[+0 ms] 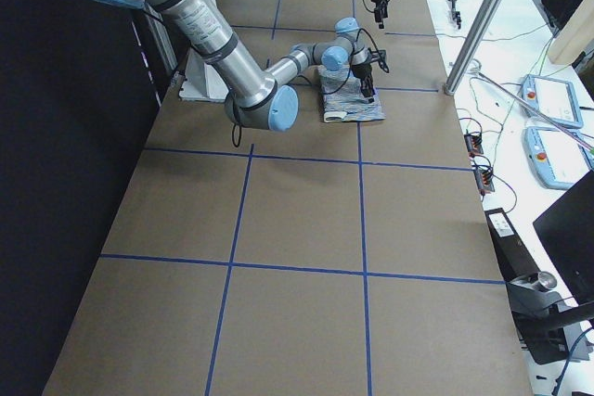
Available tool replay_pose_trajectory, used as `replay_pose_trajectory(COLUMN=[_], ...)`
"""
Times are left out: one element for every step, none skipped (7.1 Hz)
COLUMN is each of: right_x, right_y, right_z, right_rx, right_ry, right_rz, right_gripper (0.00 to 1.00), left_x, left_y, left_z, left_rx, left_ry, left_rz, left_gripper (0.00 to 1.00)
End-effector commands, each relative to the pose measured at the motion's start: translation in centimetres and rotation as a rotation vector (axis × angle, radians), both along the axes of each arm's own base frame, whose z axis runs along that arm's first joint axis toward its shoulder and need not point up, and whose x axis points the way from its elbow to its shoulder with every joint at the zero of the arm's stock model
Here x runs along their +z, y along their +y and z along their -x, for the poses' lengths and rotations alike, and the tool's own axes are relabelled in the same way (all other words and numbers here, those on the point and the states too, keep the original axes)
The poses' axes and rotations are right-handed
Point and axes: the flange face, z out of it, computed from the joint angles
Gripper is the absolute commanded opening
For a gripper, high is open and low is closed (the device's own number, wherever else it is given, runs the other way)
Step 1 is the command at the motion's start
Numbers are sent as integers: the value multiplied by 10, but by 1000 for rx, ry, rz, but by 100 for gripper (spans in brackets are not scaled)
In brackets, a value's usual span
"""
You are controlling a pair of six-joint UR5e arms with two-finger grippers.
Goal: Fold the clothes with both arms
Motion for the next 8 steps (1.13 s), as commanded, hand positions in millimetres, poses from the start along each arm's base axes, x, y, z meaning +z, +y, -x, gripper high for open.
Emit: replay_pose_trajectory(right_x=[5, 3, 4, 6, 8, 10, 8, 1], right_y=[-2, -2, -1, 0, 0, 0, -1, -9], right_z=[3, 4, 5, 6, 6, 6, 4, -4], right_rx=[12, 13, 12, 10, 10, 10, 11, 18], right_ry=[-16, -17, -12, -8, 0, 5, 11, 22], right_rz=[1, 2, 6, 8, 14, 18, 19, 20], right_gripper=[55, 51, 20, 0, 0, 0, 0, 0], left_x=[0, 0, 0, 0, -1, -1, -1, -1], left_y=[1, 1, 1, 1, 1, 1, 1, 1], left_z=[-2, -2, -2, -2, -2, -2, -2, -2], left_rx=[3, 3, 3, 3, 3, 3, 3, 3], left_ry=[1, 1, 1, 1, 2, 2, 2, 2], left_rz=[-1, -1, -1, -1, -2, -2, -2, -2], left_gripper=[100, 100, 100, 100, 100, 100, 100, 100])
